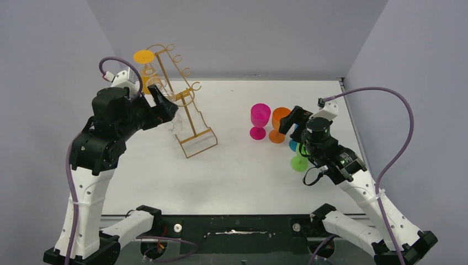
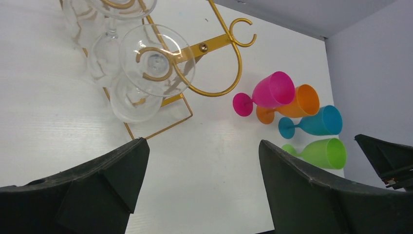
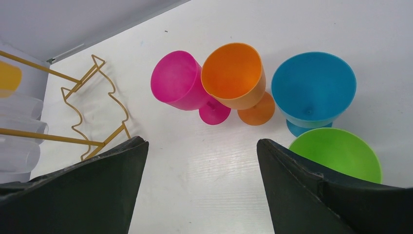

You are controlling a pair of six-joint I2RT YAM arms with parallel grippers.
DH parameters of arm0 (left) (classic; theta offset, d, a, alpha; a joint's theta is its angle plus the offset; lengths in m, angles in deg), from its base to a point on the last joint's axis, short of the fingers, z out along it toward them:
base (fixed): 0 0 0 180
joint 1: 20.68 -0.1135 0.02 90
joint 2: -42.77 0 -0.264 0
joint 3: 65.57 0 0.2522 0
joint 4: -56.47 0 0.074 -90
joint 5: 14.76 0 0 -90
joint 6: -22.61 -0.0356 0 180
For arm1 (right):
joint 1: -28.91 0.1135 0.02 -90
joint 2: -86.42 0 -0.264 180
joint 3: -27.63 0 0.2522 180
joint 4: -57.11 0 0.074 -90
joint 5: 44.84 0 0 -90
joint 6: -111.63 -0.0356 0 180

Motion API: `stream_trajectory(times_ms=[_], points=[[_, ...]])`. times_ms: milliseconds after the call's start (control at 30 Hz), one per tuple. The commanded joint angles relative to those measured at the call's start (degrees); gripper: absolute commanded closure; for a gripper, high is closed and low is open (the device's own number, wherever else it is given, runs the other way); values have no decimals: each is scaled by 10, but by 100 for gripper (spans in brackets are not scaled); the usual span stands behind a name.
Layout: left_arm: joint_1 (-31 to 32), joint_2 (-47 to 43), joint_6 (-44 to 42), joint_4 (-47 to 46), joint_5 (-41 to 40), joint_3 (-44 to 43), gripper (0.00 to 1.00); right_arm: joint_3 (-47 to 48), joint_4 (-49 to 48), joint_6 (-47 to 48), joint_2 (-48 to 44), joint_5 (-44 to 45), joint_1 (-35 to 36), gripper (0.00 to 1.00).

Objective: Take the wine glass off the wine glass rack
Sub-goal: Pick up the wine glass from the wine rack.

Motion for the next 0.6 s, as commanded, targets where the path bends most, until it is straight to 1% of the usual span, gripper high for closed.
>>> stream_trajectory(times_ms=[0, 67, 167, 267, 333, 433, 567], points=[[-20, 14, 2, 40, -25, -17, 17, 15, -19, -8, 3, -5, -3, 15], [-40, 25, -5, 38, -13, -16, 17, 17, -17, -7, 3, -7, -3, 15], [-81, 22, -5, 3, 16, -1, 20, 14, -15, -6, 0, -6, -4, 14], [-103, 31, 2, -29, 34, 14, 22, 8, -21, -7, -5, -6, -3, 14], [-124, 40, 10, -55, 63, 23, 24, 7, -25, -7, -3, -10, -3, 14], [-151, 43, 30, -100, 99, 39, 29, 10, -23, -7, 1, -12, -3, 14], [-166, 44, 61, -155, 140, 69, 32, 7, -24, -9, 3, -15, -3, 14]])
